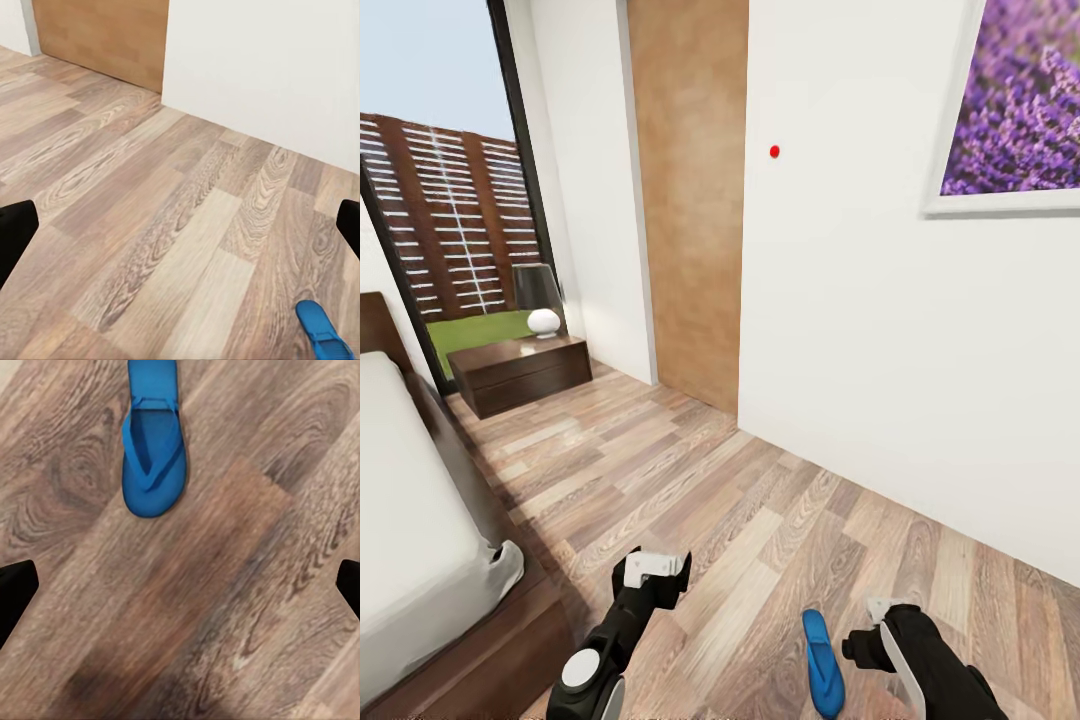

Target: In the bedroom, move the book from the bed onto either nightstand, and place the two sandals side by side next to the bed.

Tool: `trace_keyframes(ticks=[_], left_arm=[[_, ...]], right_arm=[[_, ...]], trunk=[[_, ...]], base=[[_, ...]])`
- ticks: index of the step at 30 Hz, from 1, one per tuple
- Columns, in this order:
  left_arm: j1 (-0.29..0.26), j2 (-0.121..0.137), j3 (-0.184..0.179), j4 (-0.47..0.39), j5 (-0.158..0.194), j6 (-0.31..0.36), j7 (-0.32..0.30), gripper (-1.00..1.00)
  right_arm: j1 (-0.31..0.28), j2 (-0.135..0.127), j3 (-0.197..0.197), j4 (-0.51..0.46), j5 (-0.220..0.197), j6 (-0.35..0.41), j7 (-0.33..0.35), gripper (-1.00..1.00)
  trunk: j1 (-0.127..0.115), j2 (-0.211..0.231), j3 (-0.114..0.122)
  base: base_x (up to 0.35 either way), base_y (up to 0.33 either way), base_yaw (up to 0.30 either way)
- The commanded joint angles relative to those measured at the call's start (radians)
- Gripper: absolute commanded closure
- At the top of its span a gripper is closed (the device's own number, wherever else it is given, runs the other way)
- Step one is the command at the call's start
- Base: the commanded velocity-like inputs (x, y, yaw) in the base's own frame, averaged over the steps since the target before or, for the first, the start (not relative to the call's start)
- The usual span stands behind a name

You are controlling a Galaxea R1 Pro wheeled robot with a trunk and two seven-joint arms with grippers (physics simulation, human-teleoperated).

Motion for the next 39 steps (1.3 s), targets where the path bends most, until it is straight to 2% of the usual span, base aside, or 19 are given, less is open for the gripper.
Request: trace_keyframes(ticks=[1, 10, 24, 27, 29, 32, 39], left_arm=[[0.0, 0.0, 0.0, -0.001, 0.0, 0.006, 0.0, -1.0], [0.0, 0.001, 0.0, -0.001, 0.0, 0.006, 0.0, -1.0], [0.0, 0.003, 0.001, -0.001, -0.001, 0.003, -0.002, -1.0], [0.0, 0.004, 0.001, 0.002, -0.005, -0.049, 0.0, -1.0], [0.0, 0.004, 0.002, 0.013, -0.006, -0.127, 0.002, -1.0], [0.001, 0.004, 0.003, 0.024, -0.007, -0.193, 0.005, -1.0], [0.002, 0.005, 0.005, 0.027, -0.008, -0.225, 0.006, -1.0]], right_arm=[[0.0, 0.001, -0.001, -0.001, 0.001, 0.005, 0.002, -1.0], [0.0, 0.002, -0.001, 0.0, 0.003, 0.004, 0.001, -1.0], [0.0, 0.003, -0.001, 0.0, 0.003, 0.004, 0.0, -1.0], [0.0, 0.003, -0.001, 0.0, 0.003, 0.003, 0.0, -1.0], [0.0, 0.003, -0.001, 0.0, 0.003, 0.003, 0.0, -1.0], [0.0, 0.003, -0.001, 0.0, 0.003, 0.003, 0.0, -1.0], [0.0, 0.003, -0.001, 0.002, 0.003, 0.003, 0.0, -1.0]], trunk=[[0.004, -0.008, -0.004], [0.038, -0.071, -0.032], [0.044, -0.074, -0.083], [0.044, -0.074, -0.083], [0.044, -0.074, -0.083], [0.044, -0.074, -0.083], [0.044, -0.074, -0.083]], base=[[0.0, 0.0, 0.0], [0.0, 0.0, 0.0], [0.0, 0.0, 0.0], [0.0, 0.0, 0.0], [0.0, 0.0, 0.0], [0.0, 0.0, 0.0], [0.0, 0.0, 0.0]])
